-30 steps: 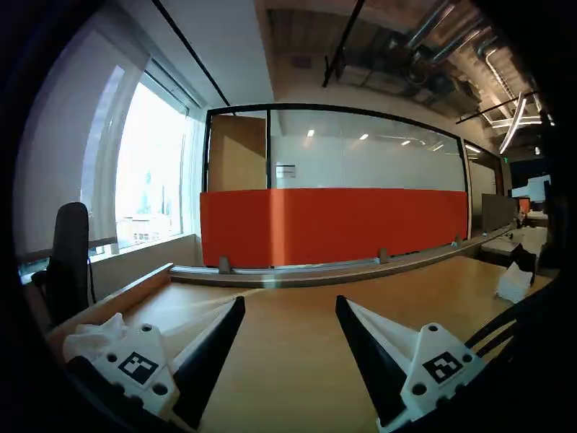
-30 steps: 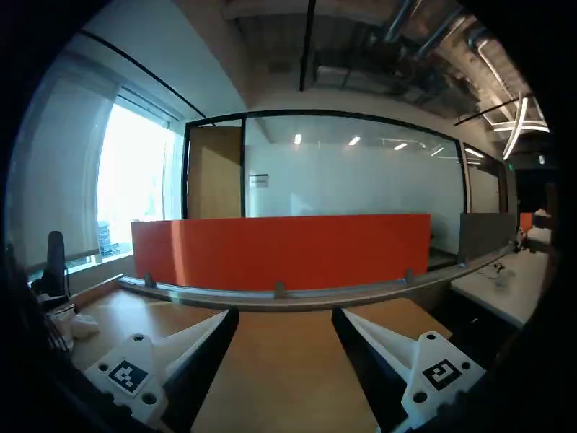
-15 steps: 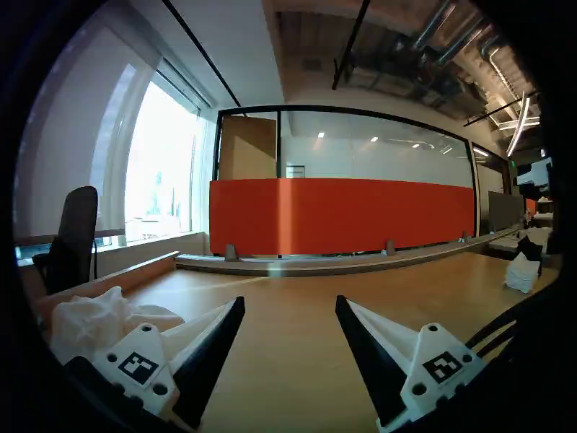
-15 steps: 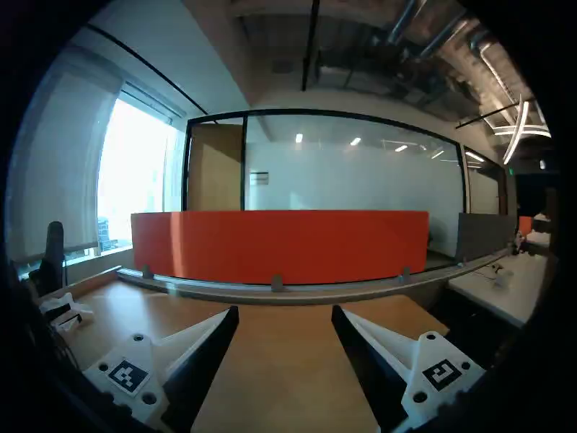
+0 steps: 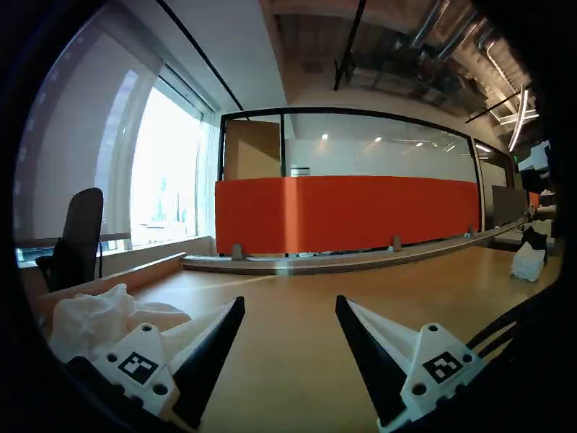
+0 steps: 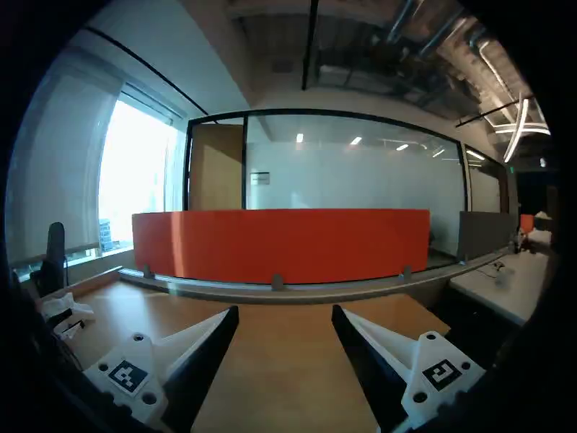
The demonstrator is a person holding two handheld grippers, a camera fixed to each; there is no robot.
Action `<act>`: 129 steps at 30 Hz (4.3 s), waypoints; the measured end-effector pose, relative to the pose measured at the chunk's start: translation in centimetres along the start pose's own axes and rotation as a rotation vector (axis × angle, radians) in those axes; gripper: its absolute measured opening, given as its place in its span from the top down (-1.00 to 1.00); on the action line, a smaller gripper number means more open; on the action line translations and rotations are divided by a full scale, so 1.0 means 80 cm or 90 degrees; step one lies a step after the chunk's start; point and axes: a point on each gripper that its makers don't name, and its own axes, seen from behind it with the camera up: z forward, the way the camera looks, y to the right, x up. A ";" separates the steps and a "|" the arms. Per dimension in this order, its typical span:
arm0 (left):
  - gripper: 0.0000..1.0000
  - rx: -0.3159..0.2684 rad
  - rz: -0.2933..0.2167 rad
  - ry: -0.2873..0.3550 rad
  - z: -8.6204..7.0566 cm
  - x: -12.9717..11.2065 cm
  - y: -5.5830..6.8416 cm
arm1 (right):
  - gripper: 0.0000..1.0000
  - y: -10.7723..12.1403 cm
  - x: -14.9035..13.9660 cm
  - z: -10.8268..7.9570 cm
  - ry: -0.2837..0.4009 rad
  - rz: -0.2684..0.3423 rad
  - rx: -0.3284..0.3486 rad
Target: Fold towel
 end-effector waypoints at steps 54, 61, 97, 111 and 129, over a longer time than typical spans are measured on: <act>-0.87 0.002 -0.010 -0.021 0.005 -0.012 -0.002 | -1.00 0.041 -0.054 0.023 0.061 -0.043 0.000; -0.87 0.002 -0.010 -0.021 0.005 -0.013 -0.002 | -1.00 0.047 -0.108 0.022 0.062 -0.004 0.001; -0.87 0.002 -0.010 -0.021 0.005 -0.012 -0.002 | -0.99 0.056 -0.193 0.018 0.034 0.016 -0.013; -0.87 0.002 -0.010 -0.021 0.005 -0.012 -0.002 | -0.99 0.054 -0.193 0.022 0.033 -0.008 -0.014; -0.87 0.002 -0.010 -0.021 0.005 -0.012 -0.002 | -0.99 0.054 -0.192 0.022 0.032 -0.007 -0.014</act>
